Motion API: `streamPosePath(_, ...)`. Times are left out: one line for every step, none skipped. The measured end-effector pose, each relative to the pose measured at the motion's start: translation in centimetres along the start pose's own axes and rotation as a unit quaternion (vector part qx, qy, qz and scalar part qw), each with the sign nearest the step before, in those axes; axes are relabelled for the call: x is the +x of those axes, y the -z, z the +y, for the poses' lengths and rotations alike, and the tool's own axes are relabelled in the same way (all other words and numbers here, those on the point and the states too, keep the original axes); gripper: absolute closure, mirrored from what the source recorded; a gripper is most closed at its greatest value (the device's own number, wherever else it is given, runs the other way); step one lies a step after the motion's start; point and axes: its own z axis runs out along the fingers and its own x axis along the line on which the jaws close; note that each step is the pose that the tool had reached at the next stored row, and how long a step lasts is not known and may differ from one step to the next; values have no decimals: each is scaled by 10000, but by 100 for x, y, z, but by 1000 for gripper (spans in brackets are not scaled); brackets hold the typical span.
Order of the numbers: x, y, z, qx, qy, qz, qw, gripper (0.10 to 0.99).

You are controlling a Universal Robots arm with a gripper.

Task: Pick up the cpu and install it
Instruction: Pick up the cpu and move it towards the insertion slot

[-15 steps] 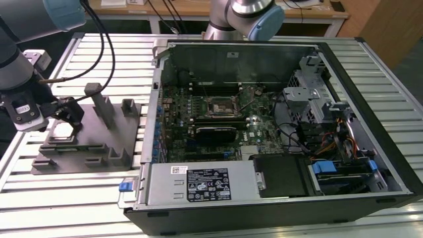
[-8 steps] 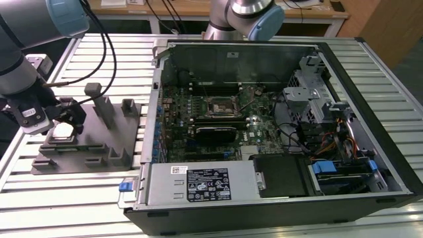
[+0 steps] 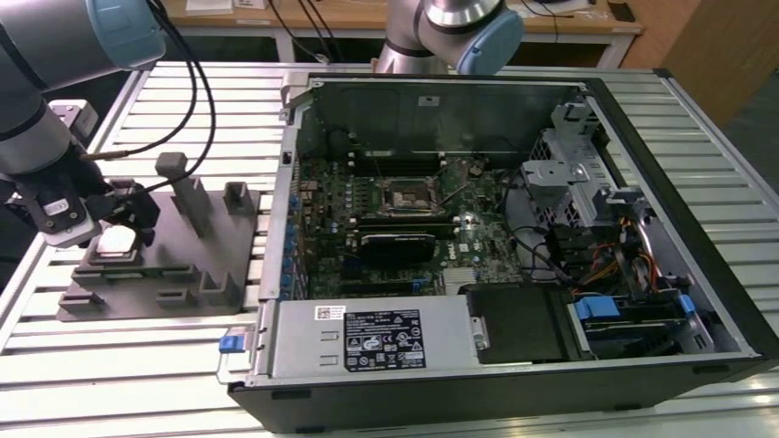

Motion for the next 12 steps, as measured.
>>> streamPosePath(0,0,1,0,0,0,10000,204)
streamPosePath(0,0,1,0,0,0,10000,204)
streamPosePath(0,0,1,0,0,0,10000,204)
streamPosePath(0,-1,1,0,0,0,10000,204)
streamPosePath(0,0,1,0,0,0,10000,204)
streamPosePath(0,0,1,0,0,0,10000,224)
streamPosePath(0,0,1,0,0,0,10000,282)
streamPosePath(0,0,1,0,0,0,10000,282)
streamPosePath(0,-1,1,0,1,-1,10000,282)
streamPosePath(0,0,1,0,1,0,10000,349)
streamPosePath(0,0,1,0,1,0,10000,349)
streamPosePath(0,0,1,0,1,0,10000,349)
